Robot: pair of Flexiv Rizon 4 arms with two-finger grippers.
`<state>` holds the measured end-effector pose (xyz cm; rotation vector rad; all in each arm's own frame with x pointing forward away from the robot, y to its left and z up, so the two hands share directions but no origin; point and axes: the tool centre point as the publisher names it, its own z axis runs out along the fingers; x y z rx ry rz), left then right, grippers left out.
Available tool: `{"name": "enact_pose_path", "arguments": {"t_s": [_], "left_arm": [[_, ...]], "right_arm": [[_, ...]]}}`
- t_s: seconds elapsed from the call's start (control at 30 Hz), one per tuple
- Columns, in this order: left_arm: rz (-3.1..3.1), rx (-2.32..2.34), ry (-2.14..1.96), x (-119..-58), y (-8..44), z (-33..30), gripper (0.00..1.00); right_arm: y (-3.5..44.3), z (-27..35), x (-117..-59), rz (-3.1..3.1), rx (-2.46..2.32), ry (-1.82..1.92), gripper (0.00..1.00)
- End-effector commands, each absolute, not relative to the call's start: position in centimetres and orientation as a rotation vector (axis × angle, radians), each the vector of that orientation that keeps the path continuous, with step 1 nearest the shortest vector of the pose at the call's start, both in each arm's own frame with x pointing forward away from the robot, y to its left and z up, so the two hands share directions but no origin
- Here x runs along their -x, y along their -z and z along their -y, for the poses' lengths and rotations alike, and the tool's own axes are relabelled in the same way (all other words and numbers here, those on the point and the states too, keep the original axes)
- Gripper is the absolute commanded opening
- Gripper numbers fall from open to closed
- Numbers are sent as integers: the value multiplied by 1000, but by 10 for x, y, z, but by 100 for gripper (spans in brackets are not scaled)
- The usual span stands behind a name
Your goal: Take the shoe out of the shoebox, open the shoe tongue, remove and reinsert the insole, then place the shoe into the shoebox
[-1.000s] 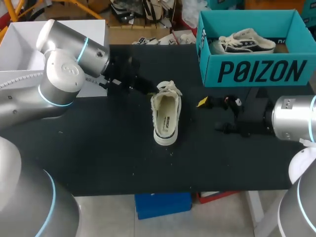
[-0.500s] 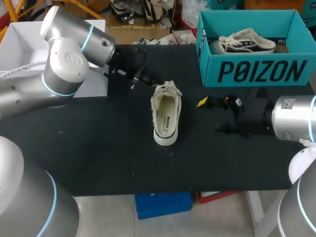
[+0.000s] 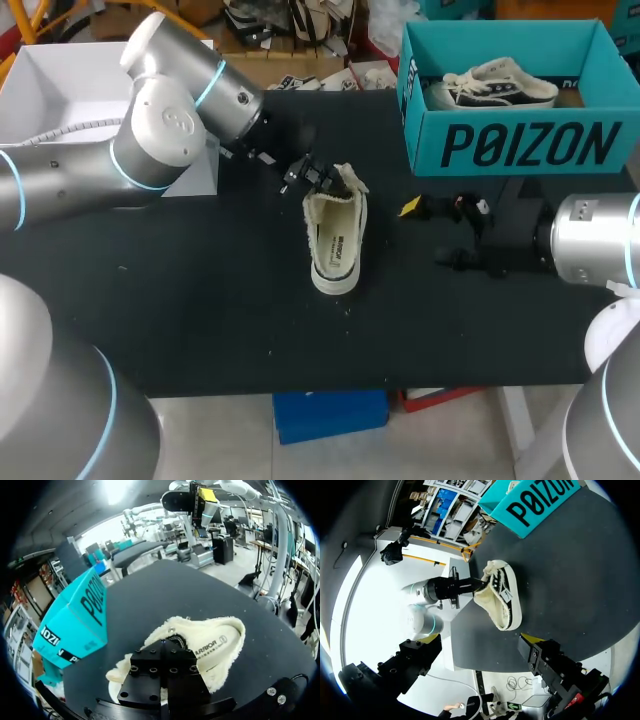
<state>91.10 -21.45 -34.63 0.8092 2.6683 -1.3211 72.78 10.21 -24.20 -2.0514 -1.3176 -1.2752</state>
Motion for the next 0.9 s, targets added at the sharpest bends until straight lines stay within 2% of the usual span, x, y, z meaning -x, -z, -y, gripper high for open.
{"name": "enact_pose_path", "arguments": {"t_s": [0.03,0.4,0.63,0.9], "left_arm": [[-2695,-812,1301,-902,354,208,0],[-2717,-872,1278,-890,358,218,0],[-2693,-889,1291,-893,345,227,0],[-2711,-795,1359,-893,320,209,0]], "right_arm": [[242,-102,-728,1318,2051,1275,100],[242,-102,-728,1318,2051,1275,100],[242,-102,-728,1318,2051,1275,100],[242,-102,-728,1318,2051,1275,100]]}}
